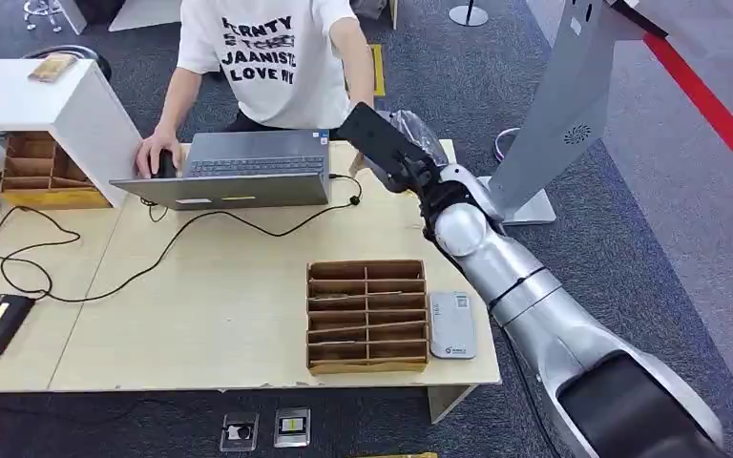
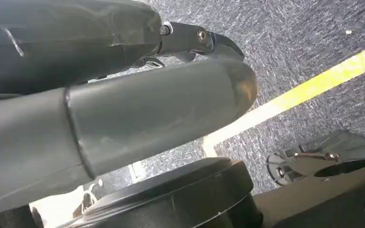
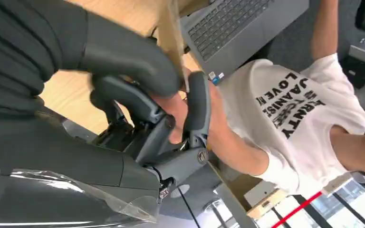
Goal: Pass the card to the sensor for recognition and then transmit it.
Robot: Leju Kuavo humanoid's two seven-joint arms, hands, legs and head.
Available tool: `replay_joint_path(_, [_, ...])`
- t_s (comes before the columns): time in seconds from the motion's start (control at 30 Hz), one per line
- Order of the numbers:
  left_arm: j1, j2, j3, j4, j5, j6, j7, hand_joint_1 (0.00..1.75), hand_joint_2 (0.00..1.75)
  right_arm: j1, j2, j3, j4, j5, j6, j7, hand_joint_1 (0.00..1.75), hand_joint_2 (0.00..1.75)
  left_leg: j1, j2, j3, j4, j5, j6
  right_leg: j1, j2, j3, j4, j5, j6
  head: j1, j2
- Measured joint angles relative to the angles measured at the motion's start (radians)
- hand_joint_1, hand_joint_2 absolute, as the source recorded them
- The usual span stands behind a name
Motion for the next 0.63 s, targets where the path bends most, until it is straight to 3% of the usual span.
replay_joint_path(0.4, [0.003,0.000,0.000,0.000,0.000,0.005,0.000,0.00,0.00,-0.005,0.003,0.023,0.064,0.018,-0.027,0.021,0.00,1.75,0.000,0.000,0.000,0.000,0.000,0.000,0.000,0.001,-0.001,0.000,0.000,0.000,0.000,0.000])
replay_joint_path(0.63, [0.005,0.000,0.000,0.000,0.001,0.010,0.000,0.00,0.00,0.021,0.002,0.037,0.045,0.075,-0.088,0.034,0.00,1.75,0.000,0.000,0.000,0.000,0.000,0.000,0.000,0.002,-0.001,0.000,0.000,0.000,0.000,0.000])
